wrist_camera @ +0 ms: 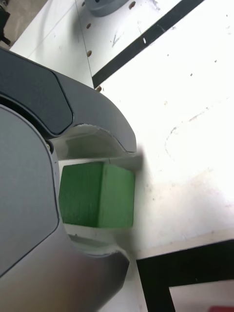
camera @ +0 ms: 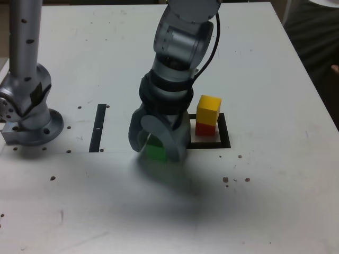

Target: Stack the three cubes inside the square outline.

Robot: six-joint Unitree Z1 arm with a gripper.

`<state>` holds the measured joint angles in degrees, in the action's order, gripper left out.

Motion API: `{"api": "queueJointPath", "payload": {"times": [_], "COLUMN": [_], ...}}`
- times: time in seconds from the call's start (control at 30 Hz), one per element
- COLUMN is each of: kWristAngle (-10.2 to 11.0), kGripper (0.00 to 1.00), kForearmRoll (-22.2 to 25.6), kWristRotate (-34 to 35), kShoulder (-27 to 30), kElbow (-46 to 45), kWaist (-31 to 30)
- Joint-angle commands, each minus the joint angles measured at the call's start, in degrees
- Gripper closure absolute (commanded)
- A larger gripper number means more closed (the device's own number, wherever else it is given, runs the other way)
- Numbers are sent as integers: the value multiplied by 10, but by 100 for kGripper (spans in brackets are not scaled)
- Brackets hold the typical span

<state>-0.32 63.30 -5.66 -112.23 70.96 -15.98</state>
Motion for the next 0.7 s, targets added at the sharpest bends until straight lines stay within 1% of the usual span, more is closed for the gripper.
{"api": "queueJointPath", "payload": {"times": [0.0,0.23,0.47,0.57,0.67], "kWristAngle": [0,1,7,16,32], "kGripper": [76,76,78,78,78], "kForearmRoll": [0,4,15,34,71], "kWristRotate": [0,-1,0,1,2], "kShoulder": [2,6,22,37,53], "kElbow": [1,1,1,6,22], "kWaist": [-1,-1,-1,-1,0]}}
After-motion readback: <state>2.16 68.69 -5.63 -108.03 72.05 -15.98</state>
